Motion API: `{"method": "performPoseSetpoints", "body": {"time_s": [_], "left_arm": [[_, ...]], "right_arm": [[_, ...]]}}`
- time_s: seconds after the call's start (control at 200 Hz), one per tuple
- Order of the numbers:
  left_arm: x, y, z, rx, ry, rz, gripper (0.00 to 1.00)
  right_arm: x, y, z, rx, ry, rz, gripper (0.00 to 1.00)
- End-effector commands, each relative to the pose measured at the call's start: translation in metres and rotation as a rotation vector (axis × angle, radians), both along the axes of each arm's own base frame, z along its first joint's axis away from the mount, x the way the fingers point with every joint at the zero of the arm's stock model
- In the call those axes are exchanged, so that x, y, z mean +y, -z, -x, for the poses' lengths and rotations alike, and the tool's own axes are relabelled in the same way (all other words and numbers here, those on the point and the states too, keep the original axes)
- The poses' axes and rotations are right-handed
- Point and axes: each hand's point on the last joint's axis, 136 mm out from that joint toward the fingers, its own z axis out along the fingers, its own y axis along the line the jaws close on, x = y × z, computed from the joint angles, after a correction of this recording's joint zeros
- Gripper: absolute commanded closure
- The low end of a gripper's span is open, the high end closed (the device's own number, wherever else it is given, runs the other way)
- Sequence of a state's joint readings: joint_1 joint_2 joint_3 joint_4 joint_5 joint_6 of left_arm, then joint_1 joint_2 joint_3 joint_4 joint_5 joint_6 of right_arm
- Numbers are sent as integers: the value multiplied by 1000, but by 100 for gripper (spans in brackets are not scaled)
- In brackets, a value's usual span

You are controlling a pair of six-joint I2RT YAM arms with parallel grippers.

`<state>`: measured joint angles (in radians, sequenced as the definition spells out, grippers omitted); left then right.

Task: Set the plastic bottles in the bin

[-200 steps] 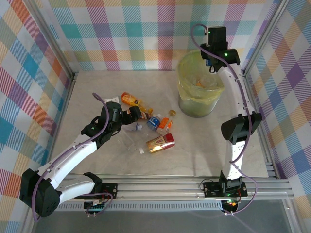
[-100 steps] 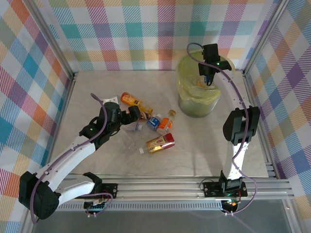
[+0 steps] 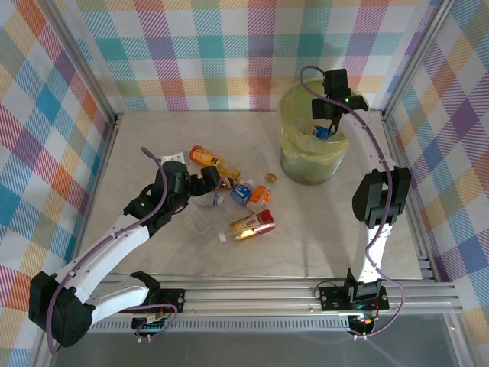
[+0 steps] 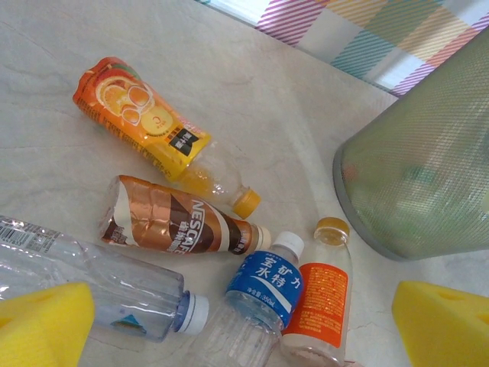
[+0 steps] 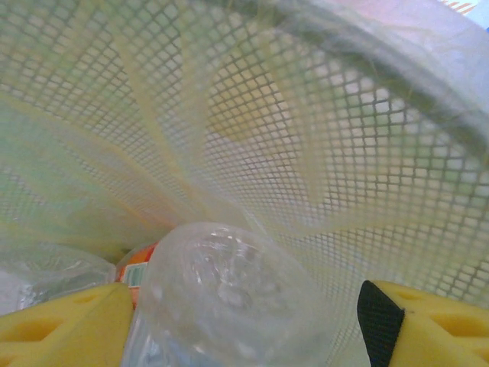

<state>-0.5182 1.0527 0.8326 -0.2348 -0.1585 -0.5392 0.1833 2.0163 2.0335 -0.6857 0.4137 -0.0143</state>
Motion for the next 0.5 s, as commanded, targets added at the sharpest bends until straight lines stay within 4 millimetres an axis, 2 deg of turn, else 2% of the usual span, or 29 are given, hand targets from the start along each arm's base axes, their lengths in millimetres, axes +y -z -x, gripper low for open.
{"method": "performPoseSetpoints", "body": {"time_s": [0.0, 0.275, 0.5], "left_arm": [[8, -1, 0, -3, -31, -1, 0], [8, -2, 0, -5, -27, 2, 0], [7, -2, 0, -4, -27, 7, 0]], "right_arm": [[9, -41, 9, -61, -29, -80, 22], [39, -54, 38, -22, -118, -265, 23], [74, -45, 65, 47, -198, -432, 30]]}}
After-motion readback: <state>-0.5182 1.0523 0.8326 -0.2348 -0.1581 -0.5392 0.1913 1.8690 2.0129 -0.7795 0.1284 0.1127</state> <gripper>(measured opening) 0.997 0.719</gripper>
